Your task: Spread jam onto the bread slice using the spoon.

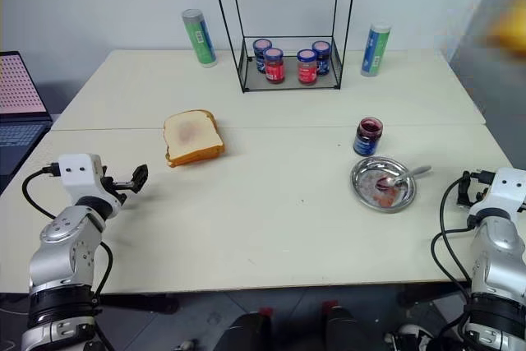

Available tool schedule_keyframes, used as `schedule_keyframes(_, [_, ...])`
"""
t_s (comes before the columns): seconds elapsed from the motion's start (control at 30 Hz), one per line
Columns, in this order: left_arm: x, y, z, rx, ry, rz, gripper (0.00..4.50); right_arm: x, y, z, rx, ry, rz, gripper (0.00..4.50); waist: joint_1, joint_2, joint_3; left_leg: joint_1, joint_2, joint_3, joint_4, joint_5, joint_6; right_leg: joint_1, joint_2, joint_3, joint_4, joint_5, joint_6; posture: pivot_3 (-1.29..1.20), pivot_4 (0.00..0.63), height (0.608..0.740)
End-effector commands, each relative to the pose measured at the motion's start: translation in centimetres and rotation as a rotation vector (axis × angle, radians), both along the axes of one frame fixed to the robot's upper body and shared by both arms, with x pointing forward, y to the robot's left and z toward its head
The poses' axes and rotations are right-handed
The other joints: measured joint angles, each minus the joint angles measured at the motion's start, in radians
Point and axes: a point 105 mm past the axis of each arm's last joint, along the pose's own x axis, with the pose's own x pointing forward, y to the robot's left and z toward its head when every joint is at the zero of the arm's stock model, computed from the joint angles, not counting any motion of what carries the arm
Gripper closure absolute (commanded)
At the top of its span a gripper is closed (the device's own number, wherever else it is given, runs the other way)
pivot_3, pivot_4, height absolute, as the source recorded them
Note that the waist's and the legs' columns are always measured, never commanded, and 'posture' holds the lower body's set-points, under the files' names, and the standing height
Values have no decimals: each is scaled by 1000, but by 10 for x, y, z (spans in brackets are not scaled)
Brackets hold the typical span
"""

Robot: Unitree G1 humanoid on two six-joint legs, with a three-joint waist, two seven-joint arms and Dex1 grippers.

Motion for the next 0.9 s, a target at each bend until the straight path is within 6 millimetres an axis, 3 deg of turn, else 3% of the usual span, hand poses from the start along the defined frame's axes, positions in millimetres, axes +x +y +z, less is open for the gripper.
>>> schedule_keyframes(0.03, [-5, 9, 20, 41, -50, 20, 0, 1, -3, 16, -19, -56, -5, 38, 0, 0, 0, 0, 0, 0, 0, 0, 0, 0, 0, 0, 0, 0, 0, 0, 150, 740])
schedule_keyframes(0.17, [-9, 9, 28, 12, -87, -4, 0, -1, -2, 22, -16, -72, 0, 38, 0, 0, 0, 0, 0, 0, 0, 0, 0, 0, 0, 0, 0, 0, 0, 0, 150, 740])
schedule_keyframes(0.27, [-15, 7, 43, 14, -124, -74, 0, 3, 13, 42, -20, -125, 89, 38, 0, 0, 0, 0, 1, 0, 0, 0, 0, 0, 0, 0, 0, 0, 0, 0, 150, 740])
schedule_keyframes(0.37, [-18, -14, 62, 151, -96, -286, 0, 19, 89, 78, 28, -183, 521, 38, -5, 1, 1, -1, 1, 0, 0, 0, 0, -1, 0, 0, 0, 0, 0, 0, 150, 740])
schedule_keyframes(0.43, [-15, -36, 60, 250, -33, -444, 0, 20, 145, 91, 62, -144, 815, 38, -7, 1, 1, 0, 1, 0, -1, 0, 0, -1, 1, 0, 0, 0, 0, 0, 150, 740])
schedule_keyframes(0.5, [-11, -51, 56, 296, 4, -541, 0, 16, 181, 94, 100, -96, 1004, 38, -7, 3, 0, 1, 2, -1, -1, 0, 0, 1, 1, -1, 0, 0, 0, 0, 150, 740])
schedule_keyframes(0.7, [15, -70, 48, 352, 47, -658, 0, -6, 254, 87, 146, 48, 1423, 38, 5, 1, 1, 0, 1, -6, -1, 0, 0, 5, 1, -5, -6, 0, 0, 0, 150, 740])
schedule_keyframes(0.9, [38, -63, 44, 406, 57, -641, 0, -8, 277, 89, 169, 53, 1525, 38, 1, 1, 1, -1, -1, -8, 0, 0, 0, 3, 1, -6, -5, 0, 0, 0, 150, 740])
